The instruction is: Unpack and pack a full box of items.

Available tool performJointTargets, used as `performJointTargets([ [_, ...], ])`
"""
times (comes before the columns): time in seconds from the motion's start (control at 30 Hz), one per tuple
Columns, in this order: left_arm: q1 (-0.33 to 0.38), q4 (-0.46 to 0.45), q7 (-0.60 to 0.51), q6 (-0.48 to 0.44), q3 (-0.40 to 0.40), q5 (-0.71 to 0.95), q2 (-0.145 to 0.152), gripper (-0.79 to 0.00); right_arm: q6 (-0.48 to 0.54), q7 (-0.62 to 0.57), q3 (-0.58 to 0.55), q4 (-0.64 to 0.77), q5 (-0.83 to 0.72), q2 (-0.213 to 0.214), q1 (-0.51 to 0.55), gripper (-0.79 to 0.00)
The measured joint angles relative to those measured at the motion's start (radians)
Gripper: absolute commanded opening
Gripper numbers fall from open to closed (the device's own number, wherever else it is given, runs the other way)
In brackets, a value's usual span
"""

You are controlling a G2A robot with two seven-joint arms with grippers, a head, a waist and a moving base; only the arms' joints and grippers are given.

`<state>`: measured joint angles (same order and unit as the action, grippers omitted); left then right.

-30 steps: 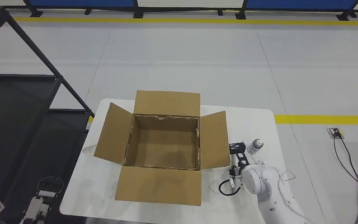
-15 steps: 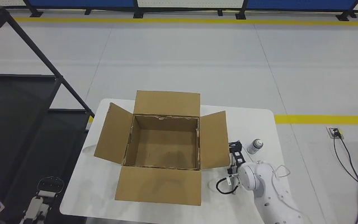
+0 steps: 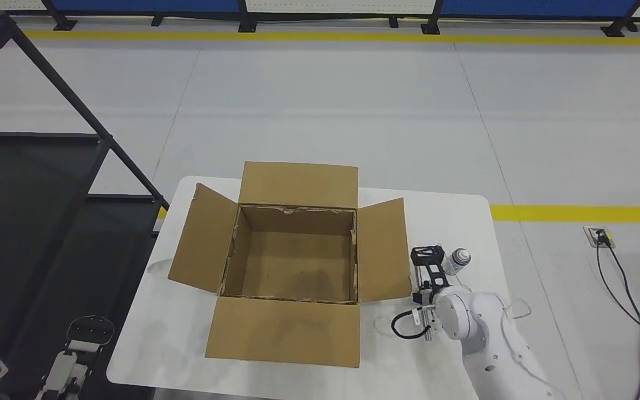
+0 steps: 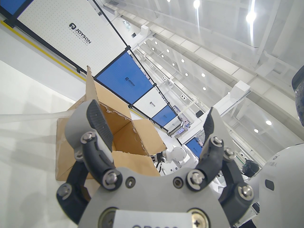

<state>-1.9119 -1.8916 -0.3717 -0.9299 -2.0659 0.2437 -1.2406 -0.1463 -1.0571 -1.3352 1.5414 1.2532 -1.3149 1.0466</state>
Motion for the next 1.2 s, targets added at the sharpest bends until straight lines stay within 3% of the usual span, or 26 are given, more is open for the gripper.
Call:
performJointTargets([
  [0.37,0.0,0.0,0.0,0.0,0.0,0.0,0.0,0.0,0.005,0.324,-0.152,0.446,-0.091,0.012,0.215,-0.785],
  [0.67,0.0,0.0,0.0,0.0,0.0,0.0,0.0,0.0,-0.031,0.522,-0.085,0.631,-0.018,0.005,0.239,-0.785],
  [0.93,0.0,0.0,0.0,0.0,0.0,0.0,0.0,0.0,0.01,0.488,0.125,0.553,0.037,-0.016,0.079,-0.785],
  [1.2,0.0,0.0,0.0,0.0,0.0,0.0,0.0,0.0,0.021,0.409,0.42,0.256,-0.017,-0.084,-0.233,-0.785],
])
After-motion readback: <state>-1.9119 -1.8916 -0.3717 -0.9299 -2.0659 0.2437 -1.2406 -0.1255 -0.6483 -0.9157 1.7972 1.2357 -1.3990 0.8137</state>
